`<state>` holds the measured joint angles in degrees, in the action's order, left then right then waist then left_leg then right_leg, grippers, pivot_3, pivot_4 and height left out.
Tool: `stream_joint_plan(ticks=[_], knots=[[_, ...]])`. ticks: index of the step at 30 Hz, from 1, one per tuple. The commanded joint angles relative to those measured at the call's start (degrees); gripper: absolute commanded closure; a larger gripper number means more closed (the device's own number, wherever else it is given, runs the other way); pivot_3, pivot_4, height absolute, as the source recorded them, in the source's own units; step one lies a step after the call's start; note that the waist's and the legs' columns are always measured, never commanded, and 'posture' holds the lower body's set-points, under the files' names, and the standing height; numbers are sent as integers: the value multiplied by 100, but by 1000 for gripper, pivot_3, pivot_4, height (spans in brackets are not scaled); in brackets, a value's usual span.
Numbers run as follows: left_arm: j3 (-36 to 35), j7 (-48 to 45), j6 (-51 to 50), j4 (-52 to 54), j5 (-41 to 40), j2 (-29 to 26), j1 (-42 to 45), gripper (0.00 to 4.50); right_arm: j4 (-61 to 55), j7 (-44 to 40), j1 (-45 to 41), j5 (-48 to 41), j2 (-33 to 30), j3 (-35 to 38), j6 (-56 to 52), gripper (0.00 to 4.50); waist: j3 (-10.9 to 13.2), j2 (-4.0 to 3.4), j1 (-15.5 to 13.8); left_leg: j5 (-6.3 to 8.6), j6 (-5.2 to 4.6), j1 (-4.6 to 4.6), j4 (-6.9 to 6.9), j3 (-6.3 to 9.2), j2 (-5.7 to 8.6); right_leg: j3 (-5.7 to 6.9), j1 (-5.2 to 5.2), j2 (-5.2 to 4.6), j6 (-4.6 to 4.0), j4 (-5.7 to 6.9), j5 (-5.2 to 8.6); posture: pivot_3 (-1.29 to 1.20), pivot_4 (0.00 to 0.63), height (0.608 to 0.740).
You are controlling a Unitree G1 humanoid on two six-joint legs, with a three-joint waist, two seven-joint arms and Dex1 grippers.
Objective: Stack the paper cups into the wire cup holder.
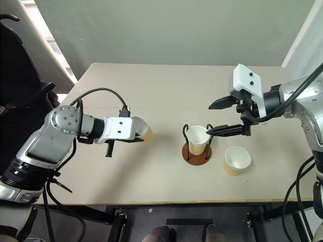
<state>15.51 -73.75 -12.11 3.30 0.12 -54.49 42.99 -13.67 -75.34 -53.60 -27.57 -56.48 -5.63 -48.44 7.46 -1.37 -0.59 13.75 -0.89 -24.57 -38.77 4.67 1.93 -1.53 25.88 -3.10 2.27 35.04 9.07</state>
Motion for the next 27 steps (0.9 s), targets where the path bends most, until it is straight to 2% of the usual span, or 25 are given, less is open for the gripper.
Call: stream_joint_plan(ticks=[1,6,14,19,27], knots=[[-255,-292,-11,67,-289,27,449,4465,87,152,67,-247,37,479,41,463,0,0,-2,0,-1,-2,-2,1,0,1,0,0,1,0,-1,0,150,740],[-273,-640,-223,-88,-712,316,1145,4465,3,197,418,-426,-49,791,145,463,0,0,-13,2,-6,-12,-12,1,0,3,0,-1,15,-4,-9,0,150,740],[-177,-1344,-423,-764,-1395,1187,2506,4465,-576,360,1099,-1013,-659,1385,-560,463,0,0,-42,5,-22,-36,-30,-11,0,4,5,-6,71,-14,-40,0,150,740],[-55,-1668,-196,-1510,-1383,1681,3002,4465,-801,453,1339,-1533,-951,1829,-1045,463,0,0,-41,7,-27,-37,-30,-14,-1,1,5,-7,88,-16,-47,0,150,740],[153,-1870,353,-2502,-1257,2401,3431,4465,-1019,1056,1570,-2141,-888,2389,-1383,463,0,0,-48,14,-55,-42,-40,-22,-1,-1,2,-10,111,-22,-53,0,150,740]])
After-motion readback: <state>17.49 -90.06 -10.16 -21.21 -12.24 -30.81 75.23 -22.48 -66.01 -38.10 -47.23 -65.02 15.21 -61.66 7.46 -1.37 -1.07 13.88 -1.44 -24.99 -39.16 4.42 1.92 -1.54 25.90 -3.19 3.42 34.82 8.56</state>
